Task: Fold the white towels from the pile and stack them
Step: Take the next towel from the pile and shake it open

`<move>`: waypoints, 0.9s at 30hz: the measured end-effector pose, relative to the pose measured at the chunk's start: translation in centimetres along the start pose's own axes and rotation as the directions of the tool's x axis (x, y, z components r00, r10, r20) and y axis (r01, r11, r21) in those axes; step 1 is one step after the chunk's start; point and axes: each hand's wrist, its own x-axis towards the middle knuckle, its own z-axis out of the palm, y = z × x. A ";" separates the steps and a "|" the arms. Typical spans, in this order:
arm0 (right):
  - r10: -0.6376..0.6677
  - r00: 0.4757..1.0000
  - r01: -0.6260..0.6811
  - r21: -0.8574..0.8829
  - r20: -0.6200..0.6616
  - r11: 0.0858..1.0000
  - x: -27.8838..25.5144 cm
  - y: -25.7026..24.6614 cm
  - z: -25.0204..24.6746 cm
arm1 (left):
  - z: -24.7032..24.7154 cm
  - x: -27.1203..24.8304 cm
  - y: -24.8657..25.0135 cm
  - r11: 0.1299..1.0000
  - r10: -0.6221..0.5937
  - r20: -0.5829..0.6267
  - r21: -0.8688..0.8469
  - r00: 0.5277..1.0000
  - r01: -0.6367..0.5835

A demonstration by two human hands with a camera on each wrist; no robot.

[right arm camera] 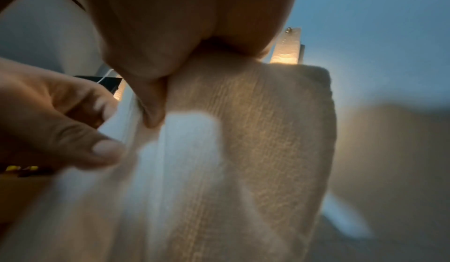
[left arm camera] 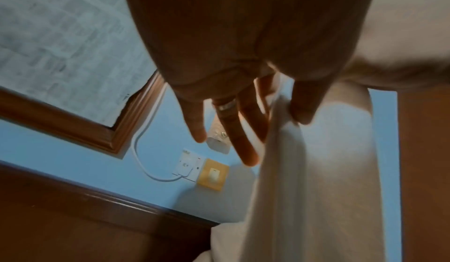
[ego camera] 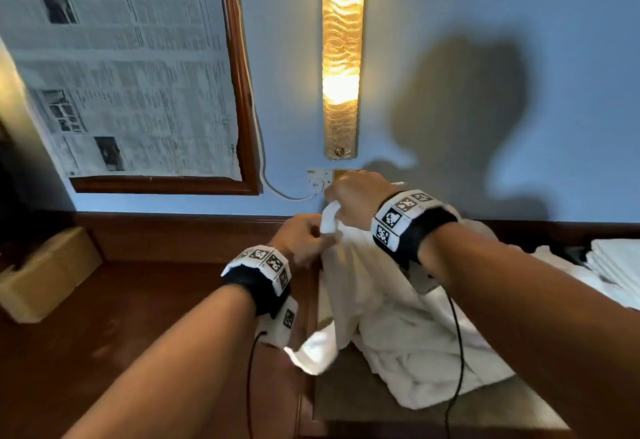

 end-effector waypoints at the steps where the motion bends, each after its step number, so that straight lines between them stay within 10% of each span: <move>1: 0.023 1.000 -0.023 0.017 0.004 1.000 -0.1 0.5 0.3 | -0.3 0.0 -0.4 1.000 0.007 -0.058 -0.025 0.998 -0.009; 8: 0.305 0.951 -0.267 0.361 -0.051 0.894 -1.1 7.6 5.2 | -5.2 -0.1 -1.5 0.988 0.057 -0.179 0.149 0.982 -0.031; 13: 0.427 0.861 -0.130 0.692 -0.277 0.710 0.8 7.1 5.3 | -4.3 1.5 -1.5 0.990 -0.014 -0.174 0.134 0.985 0.038; 17: 0.356 0.908 0.001 0.851 -0.220 0.524 3.9 5.1 3.9 | -1.4 3.5 0.3 0.976 0.001 -0.060 -0.219 0.998 -0.014; 27: 0.094 0.991 -0.029 0.519 -0.099 0.854 5.8 8.0 8.1 | -4.4 8.2 1.3 0.991 0.121 -0.342 -0.007 0.932 -0.131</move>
